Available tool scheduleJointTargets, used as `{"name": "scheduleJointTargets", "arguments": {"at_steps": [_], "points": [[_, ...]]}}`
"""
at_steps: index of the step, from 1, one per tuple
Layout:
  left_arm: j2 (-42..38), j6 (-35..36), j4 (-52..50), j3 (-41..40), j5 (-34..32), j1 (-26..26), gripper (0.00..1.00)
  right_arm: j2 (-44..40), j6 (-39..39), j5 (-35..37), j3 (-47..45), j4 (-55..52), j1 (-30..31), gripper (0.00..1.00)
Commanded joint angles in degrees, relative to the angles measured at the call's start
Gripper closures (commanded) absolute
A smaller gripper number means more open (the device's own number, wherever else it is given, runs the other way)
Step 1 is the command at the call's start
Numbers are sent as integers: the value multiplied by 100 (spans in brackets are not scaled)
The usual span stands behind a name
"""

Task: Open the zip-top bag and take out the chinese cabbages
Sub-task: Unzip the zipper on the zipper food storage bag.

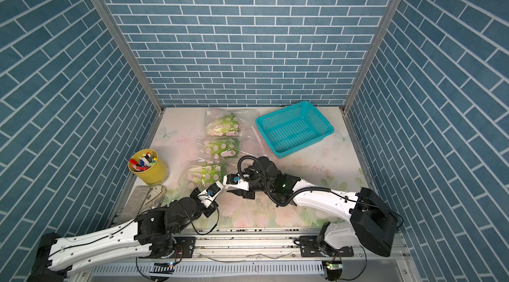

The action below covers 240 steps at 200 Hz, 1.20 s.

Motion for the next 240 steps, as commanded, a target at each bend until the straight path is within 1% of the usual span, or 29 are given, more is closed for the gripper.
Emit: {"name": "scheduleJointTargets", "arguments": {"at_steps": [1,24,65,96,153,203,240], "points": [[-5,-72,-43,48,-55,-7,100,9,-62,-85,-36,214,58,63],[-58,-73,-34,30,-53,-3,100,26,-13,-85,-38,280,87,69],[-188,-97,-44,13,-99,-6,100,113,12,-77,-42,326,90,72],[-262,-125,-62,-12,-95,-7,100,114,19,-50,-55,332,98,78],[-237,-143,-85,-11,-106,-7,100,70,3,3,-63,374,98,79],[-201,-168,-87,-5,-98,-7,100,105,36,51,-40,436,114,77],[-167,-170,-59,-7,-104,-6,100,140,62,-1,-29,457,123,79]]}}
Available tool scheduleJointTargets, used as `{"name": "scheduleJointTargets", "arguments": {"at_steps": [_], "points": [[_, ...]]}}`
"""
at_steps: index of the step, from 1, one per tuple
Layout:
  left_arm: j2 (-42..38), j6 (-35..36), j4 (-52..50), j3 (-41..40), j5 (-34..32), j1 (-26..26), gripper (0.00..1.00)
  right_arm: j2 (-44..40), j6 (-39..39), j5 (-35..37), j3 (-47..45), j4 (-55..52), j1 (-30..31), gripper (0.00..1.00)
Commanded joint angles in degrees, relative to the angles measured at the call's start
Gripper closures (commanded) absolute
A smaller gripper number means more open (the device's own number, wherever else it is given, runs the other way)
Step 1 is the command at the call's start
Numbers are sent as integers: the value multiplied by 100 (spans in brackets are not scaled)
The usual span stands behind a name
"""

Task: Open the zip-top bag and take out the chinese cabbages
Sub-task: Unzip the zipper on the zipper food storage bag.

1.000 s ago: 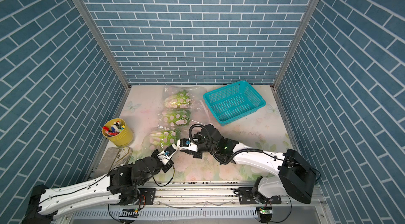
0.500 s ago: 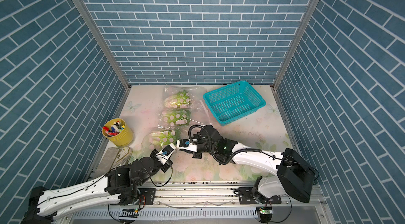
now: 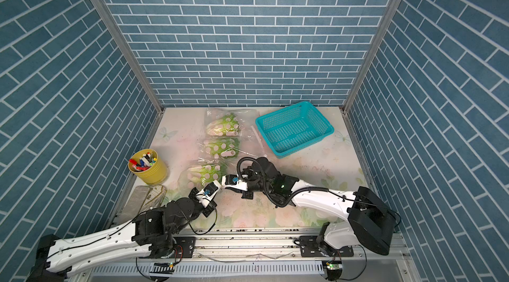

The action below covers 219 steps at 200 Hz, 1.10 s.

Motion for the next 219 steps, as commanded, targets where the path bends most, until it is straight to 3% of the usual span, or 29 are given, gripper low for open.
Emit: {"name": "scheduleJointTargets", "arguments": {"at_steps": [1,43,74,79,87,93,100,114,142,188,219], "points": [[24,-49,-14,-10,-62,-7,100,53,42,-49,-9,187,52,79],[51,-64,-9,2,-95,-7,100,71,69,-85,24,182,54,84],[34,-107,-15,13,-160,-7,100,139,65,-151,122,-1,53,100],[20,-152,-35,25,-214,1,86,141,56,-149,123,-18,57,100],[-4,-239,-91,61,-314,-5,44,142,52,-140,114,-21,52,100],[-32,-288,-142,97,-348,-7,23,141,51,-131,112,-29,47,100],[-99,-310,-171,123,-335,-7,14,132,43,-110,93,-20,53,100],[-237,-304,-234,175,-247,-6,9,94,2,-29,49,-29,48,100],[-466,-262,-317,236,-252,-2,10,-6,-78,24,-43,-86,11,100],[-349,29,-148,303,4,-7,53,-87,-78,-69,-80,-140,-53,100],[-55,95,-174,437,282,4,58,-79,-71,-78,-70,-136,-64,100]]}}
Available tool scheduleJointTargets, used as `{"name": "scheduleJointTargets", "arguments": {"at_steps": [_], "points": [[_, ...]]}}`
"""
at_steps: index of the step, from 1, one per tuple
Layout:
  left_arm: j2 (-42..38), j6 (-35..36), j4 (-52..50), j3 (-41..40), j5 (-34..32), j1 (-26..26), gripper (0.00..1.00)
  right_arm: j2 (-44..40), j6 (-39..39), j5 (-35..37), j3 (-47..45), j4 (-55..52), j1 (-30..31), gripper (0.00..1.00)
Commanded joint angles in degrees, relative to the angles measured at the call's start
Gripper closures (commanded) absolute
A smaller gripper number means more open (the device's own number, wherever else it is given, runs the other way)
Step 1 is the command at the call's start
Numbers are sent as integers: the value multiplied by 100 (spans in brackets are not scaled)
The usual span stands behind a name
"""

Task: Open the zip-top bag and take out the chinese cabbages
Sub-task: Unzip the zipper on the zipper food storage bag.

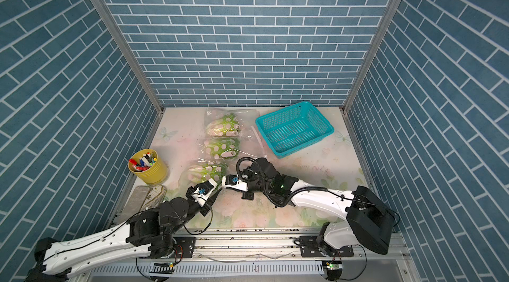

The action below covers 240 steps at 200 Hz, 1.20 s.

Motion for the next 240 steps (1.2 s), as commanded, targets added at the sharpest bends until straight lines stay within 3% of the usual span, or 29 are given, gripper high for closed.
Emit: {"name": "scheduleJointTargets", "arguments": {"at_steps": [1,30,97,128,156,164,178,240], "points": [[174,109,24,244,254,3,58,-131,-154,-87,-48,-48,-21,100],[337,182,-9,371,562,42,61,-131,-158,-97,-47,-63,-20,100],[494,159,-59,454,817,122,100,-149,-185,-44,-64,-56,-22,100],[595,114,-129,519,773,123,97,-173,-211,10,-92,-70,-30,100],[596,50,-111,491,780,118,85,-223,-208,27,-109,-65,-64,100],[609,28,-104,487,797,116,87,-232,-207,27,-118,-52,-78,100],[653,41,-111,518,847,123,100,-262,-211,27,-120,-54,-102,100],[708,76,-43,700,417,127,100,-219,-248,-103,-49,-119,-239,100]]}}
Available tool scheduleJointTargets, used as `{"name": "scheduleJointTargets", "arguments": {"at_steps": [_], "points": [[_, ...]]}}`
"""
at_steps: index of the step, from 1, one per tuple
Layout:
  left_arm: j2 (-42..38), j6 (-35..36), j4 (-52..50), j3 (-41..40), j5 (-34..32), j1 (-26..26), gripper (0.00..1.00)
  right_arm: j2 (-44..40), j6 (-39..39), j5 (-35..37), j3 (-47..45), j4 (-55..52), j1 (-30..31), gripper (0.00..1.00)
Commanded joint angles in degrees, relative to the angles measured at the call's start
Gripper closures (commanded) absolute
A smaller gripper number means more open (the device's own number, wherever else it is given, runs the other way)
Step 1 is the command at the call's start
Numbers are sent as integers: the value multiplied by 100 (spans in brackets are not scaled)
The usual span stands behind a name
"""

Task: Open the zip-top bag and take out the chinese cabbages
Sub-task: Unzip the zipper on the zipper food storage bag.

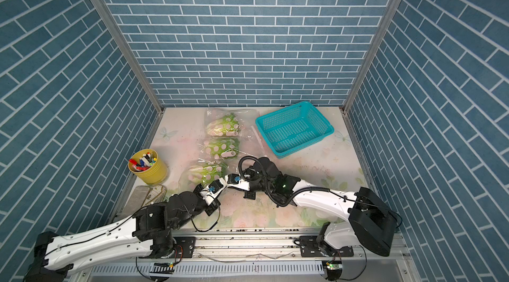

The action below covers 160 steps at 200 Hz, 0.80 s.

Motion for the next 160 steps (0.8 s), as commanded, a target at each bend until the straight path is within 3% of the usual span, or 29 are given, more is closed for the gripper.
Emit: {"name": "scheduleJointTargets", "arguments": {"at_steps": [1,85,160], "points": [[-86,4,35,162,-208,23,100,-103,-232,-45,30,-22,-95,100],[-624,-31,-837,635,-337,386,100,155,-694,-476,395,-284,-568,100],[-588,-186,-1369,1196,-888,655,100,531,-926,-465,403,-231,-865,100]]}}
